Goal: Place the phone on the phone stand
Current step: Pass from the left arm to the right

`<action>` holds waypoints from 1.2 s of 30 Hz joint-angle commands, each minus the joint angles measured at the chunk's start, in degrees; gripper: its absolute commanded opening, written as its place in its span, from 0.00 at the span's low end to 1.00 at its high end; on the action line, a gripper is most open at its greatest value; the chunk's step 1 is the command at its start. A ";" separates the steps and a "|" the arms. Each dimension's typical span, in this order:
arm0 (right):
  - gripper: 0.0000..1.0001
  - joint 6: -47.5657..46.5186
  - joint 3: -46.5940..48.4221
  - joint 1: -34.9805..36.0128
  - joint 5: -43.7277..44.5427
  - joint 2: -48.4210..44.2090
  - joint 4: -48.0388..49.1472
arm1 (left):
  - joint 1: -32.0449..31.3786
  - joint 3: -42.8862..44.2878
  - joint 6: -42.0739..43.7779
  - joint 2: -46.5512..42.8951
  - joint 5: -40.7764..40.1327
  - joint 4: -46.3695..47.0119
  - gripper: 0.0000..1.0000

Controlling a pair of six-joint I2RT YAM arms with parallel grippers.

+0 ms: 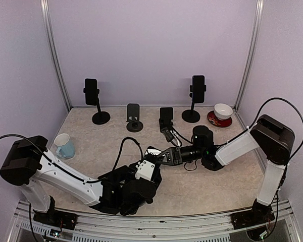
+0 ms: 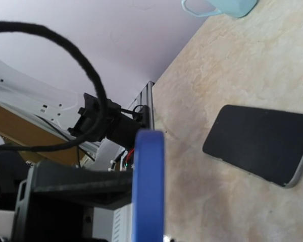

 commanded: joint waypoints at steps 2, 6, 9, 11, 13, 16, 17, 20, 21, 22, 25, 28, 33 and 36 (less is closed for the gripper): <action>0.04 0.54 0.33 -1.66 -0.37 1.19 2.06 | -0.81 2.03 -0.11 -0.46 -1.56 3.83 0.59; 0.03 0.59 -0.29 -2.06 0.05 0.78 2.75 | -0.81 2.05 0.17 -0.55 -1.20 3.72 0.89; 0.03 0.61 -0.73 -2.40 0.34 0.32 3.17 | -0.81 1.87 -0.08 -0.57 -0.93 3.51 0.99; 0.02 0.65 -1.02 -2.70 0.41 0.03 3.45 | -0.81 1.79 -0.27 -0.84 -0.61 3.38 0.99; 0.03 0.70 -1.28 -3.02 0.61 -0.26 3.59 | -0.89 1.47 -0.46 -1.26 -0.47 3.35 0.99; 0.03 0.58 -1.72 -3.54 0.67 -0.81 3.83 | -0.90 0.46 -0.67 -2.48 1.06 4.00 0.99; 0.03 0.50 -1.87 -3.71 0.67 -0.99 3.90 | -0.90 -0.22 -0.78 -3.16 1.72 4.40 0.99; 0.03 -0.18 -2.24 -4.02 0.75 -1.67 3.70 | -0.90 -3.08 -1.24 -6.24 4.66 5.99 0.99; 0.03 -0.51 -2.28 -4.12 0.76 -1.95 3.41 | -0.91 -4.14 -1.38 -7.59 5.80 6.61 0.99; 0.03 -1.04 -2.28 -4.20 0.83 -2.20 2.99 | -0.85 -5.30 -1.50 -8.99 7.14 7.29 0.99; 0.03 -3.12 -2.45 -4.22 0.93 -3.70 1.93 | -0.20 -8.42 -2.76 -13.94 11.93 8.30 0.99; 0.03 -5.43 -3.16 -4.22 1.11 -5.57 1.79 | 1.50 -12.12 -4.84 -18.73 17.58 8.95 0.99; 0.03 -8.98 -4.78 -4.22 0.75 -9.28 2.75 | 6.13 -19.47 -7.40 -26.99 29.94 10.80 0.99; 0.02 -9.69 -6.25 -4.22 -0.09 -11.01 5.93 | 9.28 -22.63 -9.89 -31.11 36.41 11.21 0.99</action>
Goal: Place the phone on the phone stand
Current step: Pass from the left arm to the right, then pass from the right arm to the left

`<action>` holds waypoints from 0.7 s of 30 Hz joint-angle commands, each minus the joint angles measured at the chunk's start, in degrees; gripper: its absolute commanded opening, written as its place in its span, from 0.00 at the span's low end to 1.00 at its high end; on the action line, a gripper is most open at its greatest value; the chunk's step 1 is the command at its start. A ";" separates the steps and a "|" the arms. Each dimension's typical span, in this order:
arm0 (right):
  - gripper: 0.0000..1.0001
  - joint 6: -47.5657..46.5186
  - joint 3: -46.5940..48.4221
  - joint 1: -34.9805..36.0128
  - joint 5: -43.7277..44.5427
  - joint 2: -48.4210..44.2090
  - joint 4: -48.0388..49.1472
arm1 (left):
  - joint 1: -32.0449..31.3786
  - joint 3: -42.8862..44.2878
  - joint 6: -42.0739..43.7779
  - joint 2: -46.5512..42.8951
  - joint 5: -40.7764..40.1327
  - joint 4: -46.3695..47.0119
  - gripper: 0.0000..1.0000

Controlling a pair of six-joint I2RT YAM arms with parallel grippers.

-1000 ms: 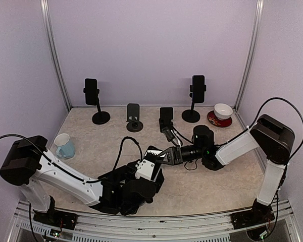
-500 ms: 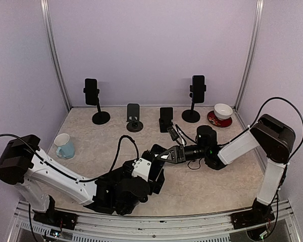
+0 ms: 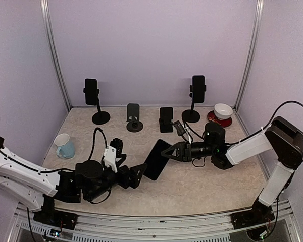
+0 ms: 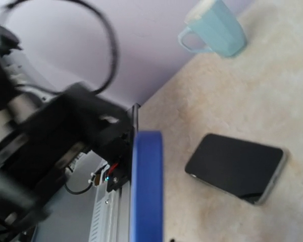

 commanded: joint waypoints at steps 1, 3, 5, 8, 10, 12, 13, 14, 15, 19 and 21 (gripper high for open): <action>0.02 -2.90 -1.75 -0.44 -1.67 -4.00 6.95 | 3.97 -4.36 -3.84 -5.41 13.72 2.20 0.99; 0.01 -2.80 -2.38 -0.44 -2.42 -4.53 8.81 | 5.43 -5.69 -4.17 -7.96 16.76 2.02 0.99; 0.01 -2.55 -2.83 -0.35 -3.62 -4.75 10.64 | 6.99 -6.62 -4.35 -9.48 20.68 1.68 0.99; 0.01 -2.74 -3.19 0.03 -4.79 -5.01 12.53 | 9.18 -6.93 -4.42 -10.24 27.42 0.96 0.99; 0.00 -3.59 -3.20 0.62 -5.38 -5.38 12.84 | 10.37 -6.47 -4.09 -9.71 31.30 0.23 0.99; 0.00 -5.26 -3.18 1.28 -5.91 -5.97 12.15 | 11.00 -5.50 -3.43 -8.48 34.94 -0.42 0.99; 0.00 -5.99 -3.06 1.64 -6.22 -6.20 11.68 | 11.11 -5.07 -3.01 -7.78 36.50 -0.81 0.98; 0.00 -6.62 -2.95 1.98 -6.63 -6.51 11.33 | 11.25 -4.62 -2.68 -6.98 38.02 -1.08 0.99; 0.00 -6.96 -2.82 2.26 -7.17 -6.72 11.17 | 11.39 -4.33 -2.36 -6.39 39.45 -1.01 0.99; 0.01 -7.05 -2.38 3.18 -9.88 -6.71 11.93 | 11.83 -3.82 -1.64 -4.15 43.23 0.24 0.97; 0.00 -6.97 -1.71 3.77 -11.29 -6.17 11.85 | 12.07 -3.82 -1.63 -3.26 44.93 1.24 0.94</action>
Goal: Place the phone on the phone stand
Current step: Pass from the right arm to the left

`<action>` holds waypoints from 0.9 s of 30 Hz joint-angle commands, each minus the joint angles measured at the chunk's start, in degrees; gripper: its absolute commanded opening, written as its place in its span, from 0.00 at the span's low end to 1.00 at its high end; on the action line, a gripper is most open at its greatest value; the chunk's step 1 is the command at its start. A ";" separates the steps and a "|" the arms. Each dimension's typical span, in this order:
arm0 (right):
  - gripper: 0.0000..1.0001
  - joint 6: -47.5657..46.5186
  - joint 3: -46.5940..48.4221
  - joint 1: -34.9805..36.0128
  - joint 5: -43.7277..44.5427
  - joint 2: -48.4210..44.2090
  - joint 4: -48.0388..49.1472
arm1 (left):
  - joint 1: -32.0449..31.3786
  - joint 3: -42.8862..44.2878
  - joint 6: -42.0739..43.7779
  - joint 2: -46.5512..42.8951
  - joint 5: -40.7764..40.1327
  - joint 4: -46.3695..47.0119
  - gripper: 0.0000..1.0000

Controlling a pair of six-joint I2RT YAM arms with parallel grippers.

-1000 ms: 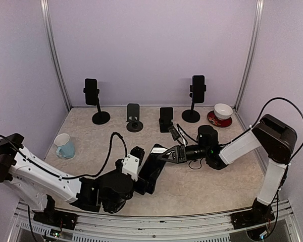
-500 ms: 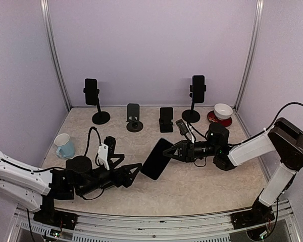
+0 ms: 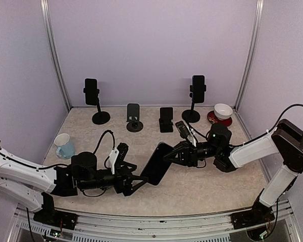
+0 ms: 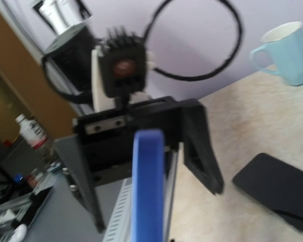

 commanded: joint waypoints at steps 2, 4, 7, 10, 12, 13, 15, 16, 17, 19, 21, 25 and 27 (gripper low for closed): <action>0.01 -0.85 1.98 1.90 -5.91 -0.54 4.02 | 0.99 1.59 1.25 2.24 8.18 2.44 0.92; 0.01 -0.81 2.35 2.45 -6.80 -0.19 4.08 | 1.26 1.62 1.25 2.99 9.24 3.12 0.87; 0.01 -1.24 2.58 2.84 -7.35 -0.14 3.72 | 1.46 1.56 1.02 3.64 10.40 4.18 0.79; 0.01 -1.76 2.97 3.32 -7.80 0.04 2.89 | 1.61 1.34 0.70 4.12 11.15 5.25 0.70; 0.01 -2.07 3.26 3.67 -8.15 0.32 2.45 | 1.64 1.24 0.56 4.34 11.45 5.79 0.68; 0.01 -2.16 3.48 3.88 -8.33 0.48 2.22 | 1.62 1.13 0.50 4.54 11.55 5.99 0.67; 0.01 -2.41 3.73 4.23 -8.56 0.68 2.01 | 1.61 1.06 0.31 4.73 11.92 6.55 0.65; 0.01 -2.49 3.75 4.29 -8.61 0.73 1.85 | 1.61 1.04 0.29 4.87 12.27 6.75 0.63; 0.01 -2.64 3.78 4.36 -8.65 0.76 1.75 | 1.61 1.06 0.29 5.01 12.57 7.00 0.61; 0.01 -2.93 3.83 4.53 -8.65 0.75 1.47 | 1.61 1.08 0.20 5.37 13.15 7.45 0.57; 0.01 -3.06 3.93 4.62 -8.65 0.75 1.27 | 1.61 1.14 0.11 5.74 13.56 7.79 0.51; 0.01 -3.49 4.10 4.73 -8.66 0.75 0.73 | 1.63 1.30 -0.03 6.62 14.14 8.22 0.31; 0.02 -3.95 4.19 4.80 -8.50 0.74 0.11 | 1.70 1.43 -0.06 6.98 14.55 8.30 0.20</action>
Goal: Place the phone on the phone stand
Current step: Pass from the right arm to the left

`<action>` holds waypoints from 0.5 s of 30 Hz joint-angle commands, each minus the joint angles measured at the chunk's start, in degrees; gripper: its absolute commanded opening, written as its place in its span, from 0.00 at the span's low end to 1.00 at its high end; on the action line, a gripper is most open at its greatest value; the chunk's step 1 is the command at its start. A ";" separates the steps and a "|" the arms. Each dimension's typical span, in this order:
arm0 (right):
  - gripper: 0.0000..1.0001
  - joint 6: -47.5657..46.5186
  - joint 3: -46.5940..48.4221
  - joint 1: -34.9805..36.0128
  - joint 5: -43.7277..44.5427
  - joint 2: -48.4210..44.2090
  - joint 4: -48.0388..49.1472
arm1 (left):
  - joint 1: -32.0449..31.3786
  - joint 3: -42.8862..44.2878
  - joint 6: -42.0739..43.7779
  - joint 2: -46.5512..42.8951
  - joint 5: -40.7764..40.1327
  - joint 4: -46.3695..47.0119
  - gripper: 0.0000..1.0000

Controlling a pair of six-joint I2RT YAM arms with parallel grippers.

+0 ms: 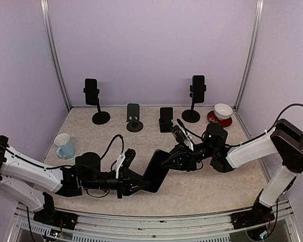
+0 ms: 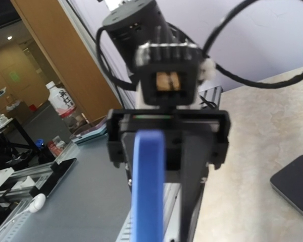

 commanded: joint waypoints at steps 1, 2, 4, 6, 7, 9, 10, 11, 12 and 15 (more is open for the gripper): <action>0.02 -1.11 2.03 1.28 -1.85 -0.09 0.69 | 0.53 1.34 0.42 1.32 -0.03 1.69 0.15; 0.02 -1.51 2.11 1.31 -1.63 -0.24 0.00 | 0.52 1.38 0.43 1.53 0.06 1.69 0.11; 0.03 -2.58 2.21 1.35 -1.04 -0.52 -1.52 | 0.61 1.47 0.42 1.70 0.19 1.69 0.05; 0.04 -4.28 2.24 1.35 -0.22 -1.09 -3.38 | 0.75 1.45 0.33 1.84 0.16 1.68 0.00; 0.05 -5.11 2.23 1.43 0.45 -1.35 -4.34 | 0.78 1.35 0.25 1.94 0.10 1.67 0.00; 0.08 -6.69 2.44 1.43 1.30 -1.90 -6.30 | 0.92 1.38 0.16 1.97 -0.18 1.65 0.00; 0.09 -6.98 2.46 1.44 1.71 -2.12 -6.97 | 0.88 1.39 0.09 1.97 -0.32 1.69 0.00; 0.11 -7.01 2.49 1.40 2.01 -2.32 -7.56 | 0.87 1.39 0.13 1.90 -0.55 1.69 0.00; 0.13 -7.90 2.46 1.43 2.36 -2.43 -7.99 | 0.87 1.29 0.07 1.77 -1.00 1.63 0.00; 0.24 -10.23 3.09 1.42 3.80 -2.60 -10.80 | 0.87 0.83 0.35 0.90 -3.47 1.58 0.00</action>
